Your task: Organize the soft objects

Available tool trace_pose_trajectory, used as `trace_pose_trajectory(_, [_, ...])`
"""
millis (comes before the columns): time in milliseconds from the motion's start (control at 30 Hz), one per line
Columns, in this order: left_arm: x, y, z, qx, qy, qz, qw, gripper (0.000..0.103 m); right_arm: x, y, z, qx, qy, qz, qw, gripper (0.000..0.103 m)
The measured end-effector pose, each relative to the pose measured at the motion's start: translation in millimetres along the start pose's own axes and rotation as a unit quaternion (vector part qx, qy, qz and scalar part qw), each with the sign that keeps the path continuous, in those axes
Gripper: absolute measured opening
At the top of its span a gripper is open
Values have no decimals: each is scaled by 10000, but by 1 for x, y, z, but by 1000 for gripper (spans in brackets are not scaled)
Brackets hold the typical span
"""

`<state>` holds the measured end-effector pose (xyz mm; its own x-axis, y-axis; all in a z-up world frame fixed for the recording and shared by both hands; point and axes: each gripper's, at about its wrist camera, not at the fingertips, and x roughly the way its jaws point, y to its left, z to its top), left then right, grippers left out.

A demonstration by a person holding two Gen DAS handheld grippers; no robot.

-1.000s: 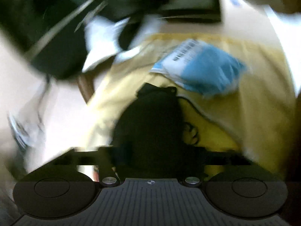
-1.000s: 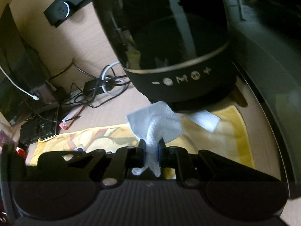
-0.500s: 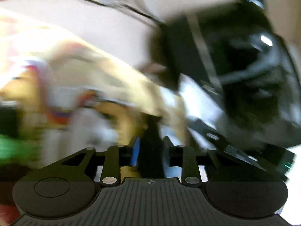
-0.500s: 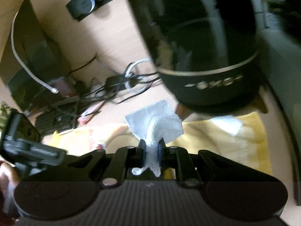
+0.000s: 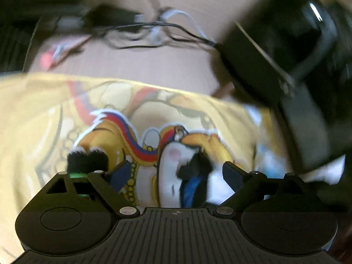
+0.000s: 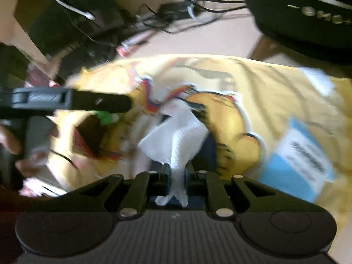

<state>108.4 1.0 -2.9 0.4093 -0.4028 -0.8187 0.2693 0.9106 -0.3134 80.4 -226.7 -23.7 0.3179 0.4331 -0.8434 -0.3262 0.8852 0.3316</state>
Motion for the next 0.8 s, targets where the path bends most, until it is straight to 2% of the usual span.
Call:
trace_pose_trajectory(100, [14, -24, -9, 752, 273, 269, 9964, 96, 2, 4, -16, -523, 324, -355, 9975, 14])
trace_pose_trajectory(167, [20, -31, -11, 942, 400, 383, 9940, 97, 4, 14, -25, -865, 453, -369, 9945, 14])
trace_pose_trajectory(200, [20, -33, -11, 990, 422, 396, 9934, 97, 3, 21, -26, -1040, 429, -361, 9930, 18])
trace_pose_trajectory(267, [16, -35, -10, 1049, 404, 382, 9929, 97, 1, 33, -28, -1390, 344, -402, 9889, 29])
trace_pose_trajectory(333, [11, -37, -8, 1119, 371, 392, 9923, 99, -4, 40, -27, -1683, 132, -720, 9830, 60])
trace_pose_trajectory(400, [8, -35, -8, 1144, 326, 440, 9919, 100, -8, 41, -24, -1913, -188, -1116, 9750, 68])
trace_pose_trajectory(467, [10, -31, -7, 1063, 328, 466, 9927, 101, -7, 39, -18, -2023, -463, -1388, 9683, 68])
trace_pose_trajectory(533, [12, -30, -7, 976, 373, 469, 9934, 101, 1, 35, -8, -1972, -604, -1386, 9686, 68])
trace_pose_trajectory(633, [9, -32, -9, 1049, 369, 525, 9924, 101, 18, 24, 2, -1793, -403, -1188, 9758, 68])
trace_pose_trajectory(700, [6, -34, -9, 1143, 309, 604, 9911, 101, 17, 16, 5, -1627, -317, -1014, 9809, 68])
trace_pose_trajectory(800, [1, -34, -8, 1136, 200, 660, 9911, 101, 12, 4, 5, -1409, 46, -663, 9878, 68])
